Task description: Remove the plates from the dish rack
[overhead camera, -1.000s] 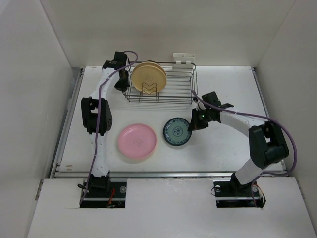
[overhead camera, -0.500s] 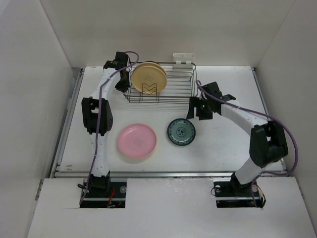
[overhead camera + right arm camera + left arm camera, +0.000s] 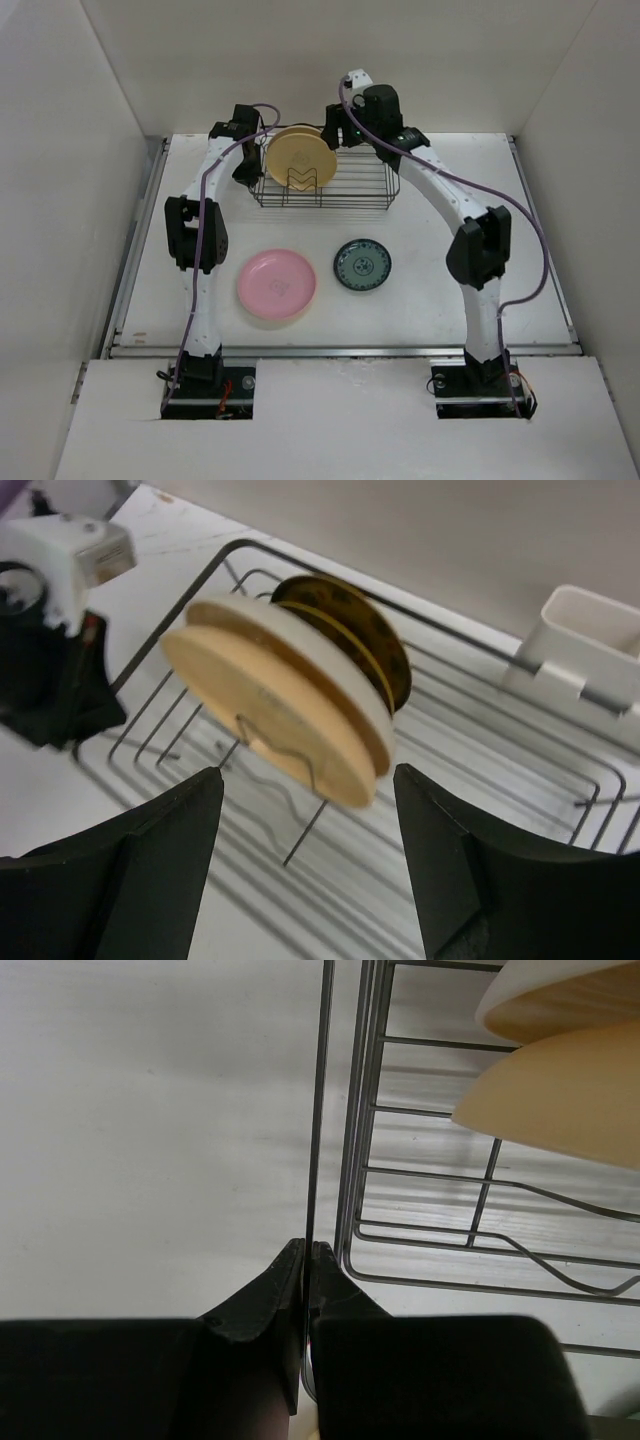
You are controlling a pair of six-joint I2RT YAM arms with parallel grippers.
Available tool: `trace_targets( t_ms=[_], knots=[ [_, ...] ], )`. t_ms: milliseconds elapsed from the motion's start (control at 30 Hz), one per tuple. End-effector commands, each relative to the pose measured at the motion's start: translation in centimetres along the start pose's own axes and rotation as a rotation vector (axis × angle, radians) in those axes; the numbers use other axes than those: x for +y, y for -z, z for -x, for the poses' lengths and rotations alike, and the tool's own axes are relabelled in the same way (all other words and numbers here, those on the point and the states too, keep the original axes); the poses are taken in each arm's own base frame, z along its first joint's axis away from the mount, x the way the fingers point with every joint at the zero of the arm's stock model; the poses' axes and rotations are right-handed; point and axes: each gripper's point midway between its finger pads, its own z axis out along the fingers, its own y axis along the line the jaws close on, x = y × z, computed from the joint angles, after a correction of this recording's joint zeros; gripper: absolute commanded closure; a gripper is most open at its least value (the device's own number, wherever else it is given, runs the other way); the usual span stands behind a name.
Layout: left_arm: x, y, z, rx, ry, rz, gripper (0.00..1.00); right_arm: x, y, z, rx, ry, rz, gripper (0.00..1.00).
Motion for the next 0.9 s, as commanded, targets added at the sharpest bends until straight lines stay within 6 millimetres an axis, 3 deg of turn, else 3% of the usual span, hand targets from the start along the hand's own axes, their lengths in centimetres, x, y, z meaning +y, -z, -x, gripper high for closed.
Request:
trace_targets(
  t_ms=[0, 33, 67, 200, 433, 600, 667, 700, 733, 800, 867],
  knots=[
    [0.0, 3.5, 1.1, -0.039, 0.061, 0.002, 1.0, -0.9, -3.1, 1.2, -0.051, 0.063, 0.001, 0.25],
    [0.0, 3.5, 1.1, -0.039, 0.061, 0.002, 1.0, -1.3, -3.5, 2.4, -0.091, 0.077, -0.019, 0.25],
    [0.0, 3.5, 1.1, -0.039, 0.061, 0.002, 1.0, -1.6, -4.8, 1.0, -0.067, 0.074, -0.021, 0.25],
    [0.4, 3.1, 0.7, -0.026, 0.049, 0.026, 1.0, -1.7, -6.5, 0.0, -0.073, 0.085, -0.006, 0.27],
    [0.6, 2.3, -0.1, 0.01, 0.043, 0.045, 1.0, -1.4, -8.4, -3.8, -0.009, 0.052, 0.014, 0.58],
    [0.6, 2.3, -0.1, 0.01, 0.043, 0.045, 1.0, -1.3, -8.5, -4.7, 0.004, 0.053, -0.008, 0.69],
    [0.6, 2.3, -0.1, 0.01, 0.043, 0.045, 1.0, -1.2, -8.5, -4.7, 0.002, 0.057, -0.028, 0.67],
    [0.6, 2.3, -0.1, 0.01, 0.043, 0.045, 1.0, -1.3, -8.2, -4.6, 0.01, 0.056, -0.038, 0.43],
    [0.6, 2.3, -0.1, 0.01, 0.043, 0.045, 1.0, -1.5, -8.2, -4.6, 0.01, 0.056, -0.049, 0.37],
    [0.6, 2.3, -0.1, 0.01, 0.043, 0.045, 1.0, -1.6, -7.4, -4.1, 0.005, 0.056, -0.064, 0.38],
    [0.6, 2.3, -0.1, 0.01, 0.043, 0.045, 1.0, -2.5, -7.0, -4.9, 0.022, 0.055, -0.112, 0.46]
  ],
)
